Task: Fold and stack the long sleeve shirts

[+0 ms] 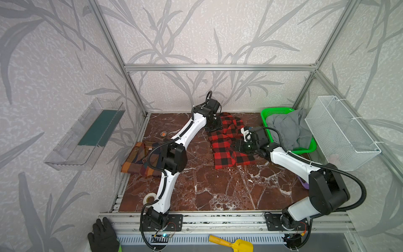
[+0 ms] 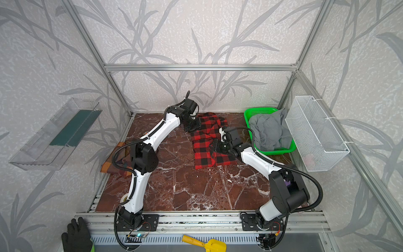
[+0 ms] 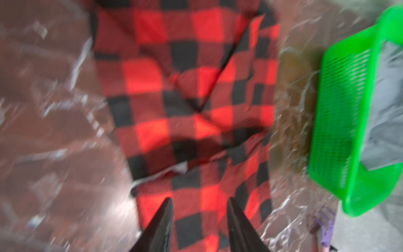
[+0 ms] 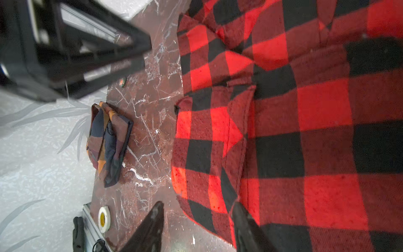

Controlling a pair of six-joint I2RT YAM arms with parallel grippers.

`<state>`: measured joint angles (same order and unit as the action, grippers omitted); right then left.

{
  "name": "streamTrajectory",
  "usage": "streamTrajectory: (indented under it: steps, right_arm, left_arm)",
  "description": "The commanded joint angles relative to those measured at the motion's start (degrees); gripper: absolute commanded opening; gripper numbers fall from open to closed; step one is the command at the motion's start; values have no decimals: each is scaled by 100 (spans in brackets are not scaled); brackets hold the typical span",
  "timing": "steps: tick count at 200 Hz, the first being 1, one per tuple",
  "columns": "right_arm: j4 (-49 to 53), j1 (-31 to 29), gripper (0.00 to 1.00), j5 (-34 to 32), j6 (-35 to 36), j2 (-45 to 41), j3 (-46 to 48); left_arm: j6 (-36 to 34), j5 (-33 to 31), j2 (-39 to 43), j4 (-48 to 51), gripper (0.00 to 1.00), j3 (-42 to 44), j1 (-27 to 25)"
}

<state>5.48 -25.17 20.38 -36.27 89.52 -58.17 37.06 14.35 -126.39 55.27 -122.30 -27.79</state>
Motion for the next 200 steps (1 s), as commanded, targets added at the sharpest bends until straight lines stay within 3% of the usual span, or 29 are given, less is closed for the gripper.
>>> streamTrajectory:
  steps: [1, 24, 49, 140, 200]
  right_arm:
    - [373, 201, 48, -226, 281, 297, -231]
    - [397, 429, 44, -487, 317, 371, -143]
    - [484, 498, 39, -741, 441, 508, -124]
    - [270, 636, 27, -922, 291, 796, 406]
    - [102, 445, 22, -438, -193, 1125, 916]
  left_arm:
    - [125, -4, 1044, -849, 42, 1328, -116]
    - [467, 158, 1666, -1636, 42, 2591, -303]
    - [837, 487, 1805, -2234, 42, 3184, -524]
    - [884, 604, 670, -2589, 42, 3318, -509]
    - [582, 622, 320, -2504, 42, 3301, -261]
